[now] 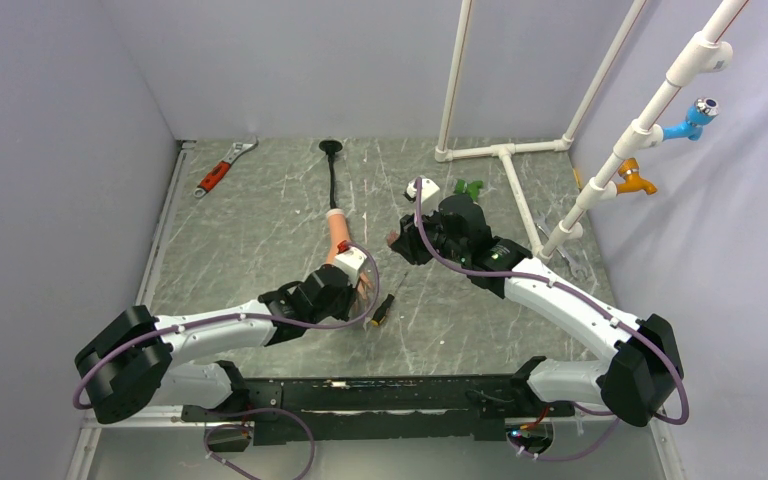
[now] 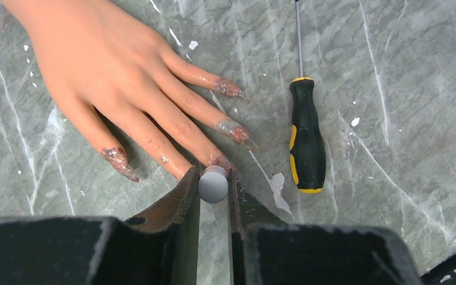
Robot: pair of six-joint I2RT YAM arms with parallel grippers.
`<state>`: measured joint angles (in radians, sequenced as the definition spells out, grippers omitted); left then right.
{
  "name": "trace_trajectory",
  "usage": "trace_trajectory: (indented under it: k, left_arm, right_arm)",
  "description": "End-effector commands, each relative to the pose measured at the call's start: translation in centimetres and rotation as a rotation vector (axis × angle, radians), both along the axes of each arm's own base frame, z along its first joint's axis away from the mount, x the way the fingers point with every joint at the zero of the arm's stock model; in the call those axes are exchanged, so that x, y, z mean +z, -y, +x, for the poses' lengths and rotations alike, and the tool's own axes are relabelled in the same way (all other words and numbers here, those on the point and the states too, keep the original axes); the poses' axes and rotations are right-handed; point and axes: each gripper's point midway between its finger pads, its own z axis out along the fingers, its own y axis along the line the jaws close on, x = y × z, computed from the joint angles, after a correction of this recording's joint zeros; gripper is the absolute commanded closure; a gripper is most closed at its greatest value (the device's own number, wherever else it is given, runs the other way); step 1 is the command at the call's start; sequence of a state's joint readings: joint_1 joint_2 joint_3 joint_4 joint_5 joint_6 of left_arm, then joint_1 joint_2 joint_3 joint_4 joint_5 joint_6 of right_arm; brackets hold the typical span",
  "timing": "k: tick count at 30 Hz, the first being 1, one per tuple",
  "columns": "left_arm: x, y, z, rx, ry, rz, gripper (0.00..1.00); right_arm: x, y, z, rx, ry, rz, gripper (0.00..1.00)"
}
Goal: Paint the nails
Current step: Paint the nail polish on the nail.
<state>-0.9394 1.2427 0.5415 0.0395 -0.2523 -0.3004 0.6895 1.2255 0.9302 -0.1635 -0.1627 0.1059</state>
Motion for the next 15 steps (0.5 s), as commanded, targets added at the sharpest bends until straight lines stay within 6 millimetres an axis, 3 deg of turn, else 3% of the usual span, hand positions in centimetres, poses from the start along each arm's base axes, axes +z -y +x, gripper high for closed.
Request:
trace_trajectory:
  k: [1,15]
  left_arm:
    - [2.0,1.0,1.0,-0.002,0.039,-0.034,1.0]
    - [0.6,1.6,0.1,-0.026,-0.01,-0.064,1.0]
  right_arm:
    - [2.4,-0.4,0.4,0.002,0.058,0.06,1.0]
    - [2.3,-0.4,0.4,0.002,0.057,0.059,1.0]
